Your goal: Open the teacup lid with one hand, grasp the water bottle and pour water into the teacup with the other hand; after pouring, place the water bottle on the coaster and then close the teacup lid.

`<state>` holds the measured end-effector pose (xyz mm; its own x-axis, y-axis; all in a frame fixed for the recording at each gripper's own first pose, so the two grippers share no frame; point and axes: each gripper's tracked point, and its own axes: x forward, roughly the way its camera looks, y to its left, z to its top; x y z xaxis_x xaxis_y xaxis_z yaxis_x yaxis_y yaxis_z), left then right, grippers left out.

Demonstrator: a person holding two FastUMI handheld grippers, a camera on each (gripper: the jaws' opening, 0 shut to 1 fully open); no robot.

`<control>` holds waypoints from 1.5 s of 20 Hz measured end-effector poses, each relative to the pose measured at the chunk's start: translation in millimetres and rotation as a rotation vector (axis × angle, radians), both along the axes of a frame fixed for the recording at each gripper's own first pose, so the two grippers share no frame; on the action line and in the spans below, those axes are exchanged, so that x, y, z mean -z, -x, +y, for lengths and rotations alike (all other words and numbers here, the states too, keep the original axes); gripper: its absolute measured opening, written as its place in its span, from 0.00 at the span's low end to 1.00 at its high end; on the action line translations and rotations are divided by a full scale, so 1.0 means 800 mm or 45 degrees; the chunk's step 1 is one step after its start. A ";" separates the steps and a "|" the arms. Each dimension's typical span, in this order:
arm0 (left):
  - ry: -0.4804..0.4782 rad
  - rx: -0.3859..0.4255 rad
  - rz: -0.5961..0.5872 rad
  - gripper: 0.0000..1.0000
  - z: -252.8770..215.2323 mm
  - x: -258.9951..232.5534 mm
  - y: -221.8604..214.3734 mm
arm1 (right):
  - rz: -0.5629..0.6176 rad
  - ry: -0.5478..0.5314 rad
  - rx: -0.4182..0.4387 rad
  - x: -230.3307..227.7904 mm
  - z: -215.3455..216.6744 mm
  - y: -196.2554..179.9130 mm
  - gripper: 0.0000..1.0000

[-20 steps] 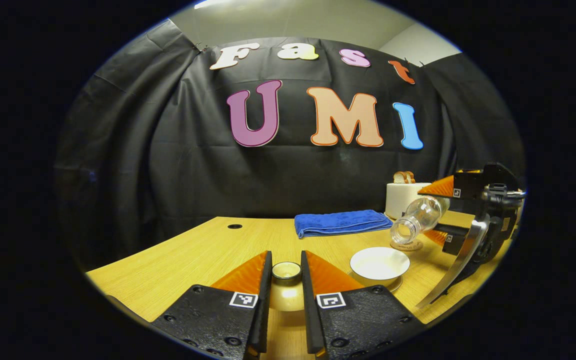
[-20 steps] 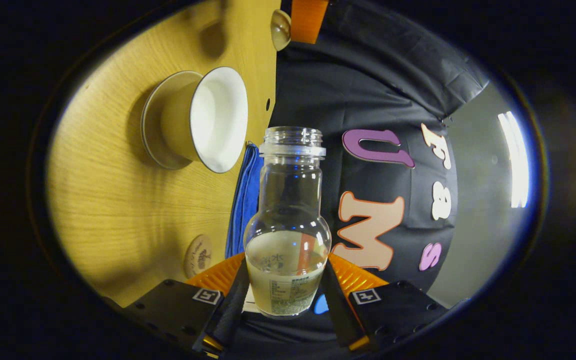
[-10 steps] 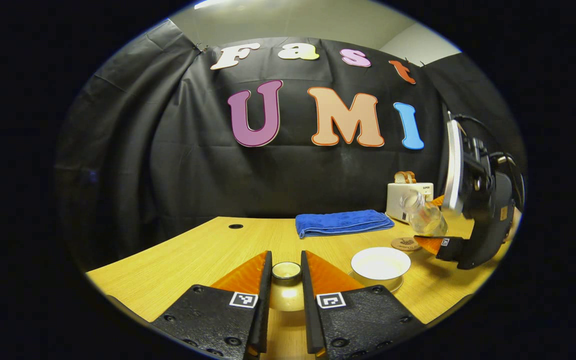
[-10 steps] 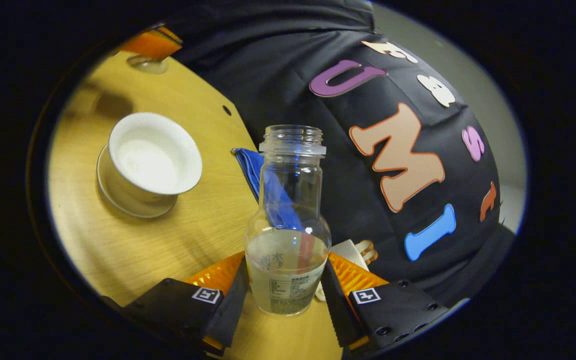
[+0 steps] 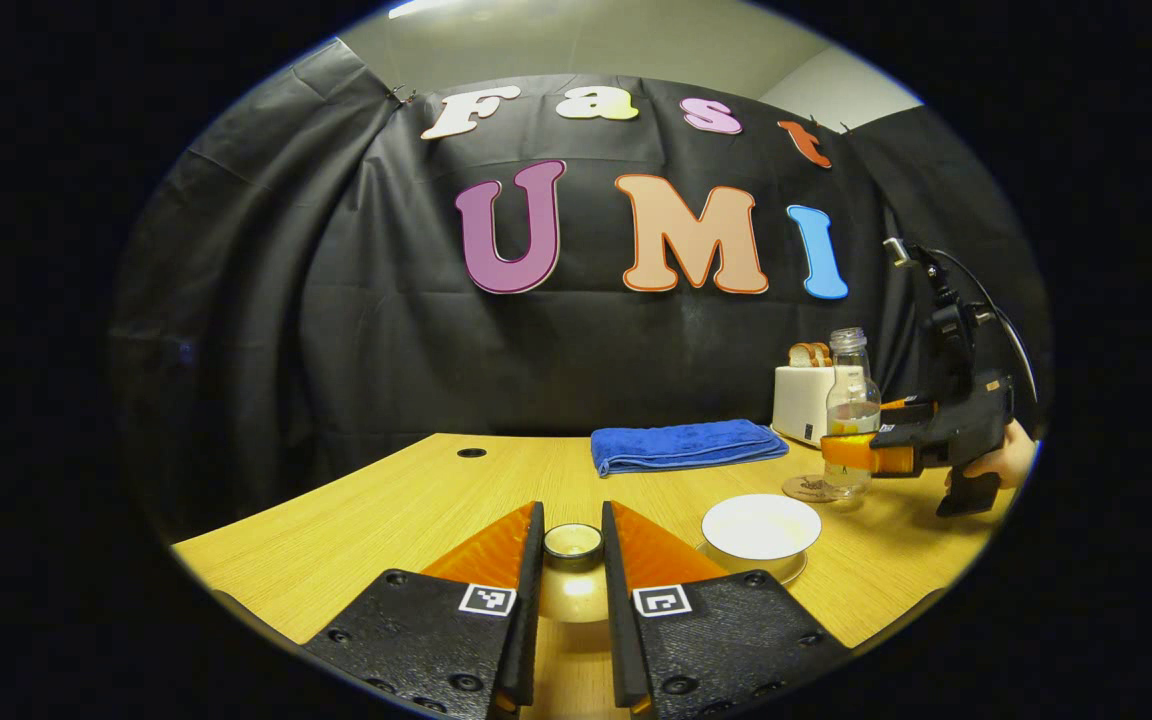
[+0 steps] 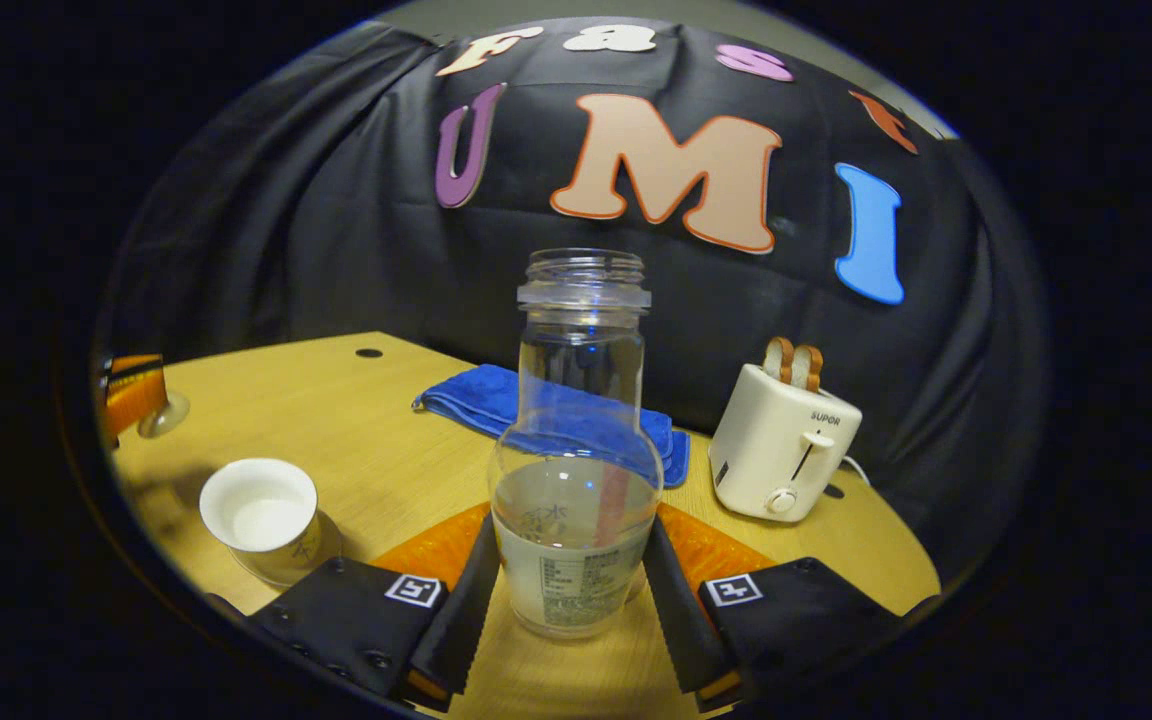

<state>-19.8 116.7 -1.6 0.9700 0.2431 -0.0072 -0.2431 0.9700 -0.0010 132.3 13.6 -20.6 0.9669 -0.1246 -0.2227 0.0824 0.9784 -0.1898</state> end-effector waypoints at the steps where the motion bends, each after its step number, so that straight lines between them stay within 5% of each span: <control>1: 0.000 0.000 0.001 0.28 0.000 0.000 0.000 | -0.005 -0.019 0.011 0.004 -0.008 -0.004 0.79; 25: 0.002 0.000 0.001 0.28 0.000 0.000 0.000 | -0.054 -0.108 0.125 0.016 -0.027 -0.069 0.79; 30: 0.002 0.001 0.002 0.28 0.000 0.000 0.000 | -0.030 -0.148 0.148 0.021 -0.029 -0.069 0.86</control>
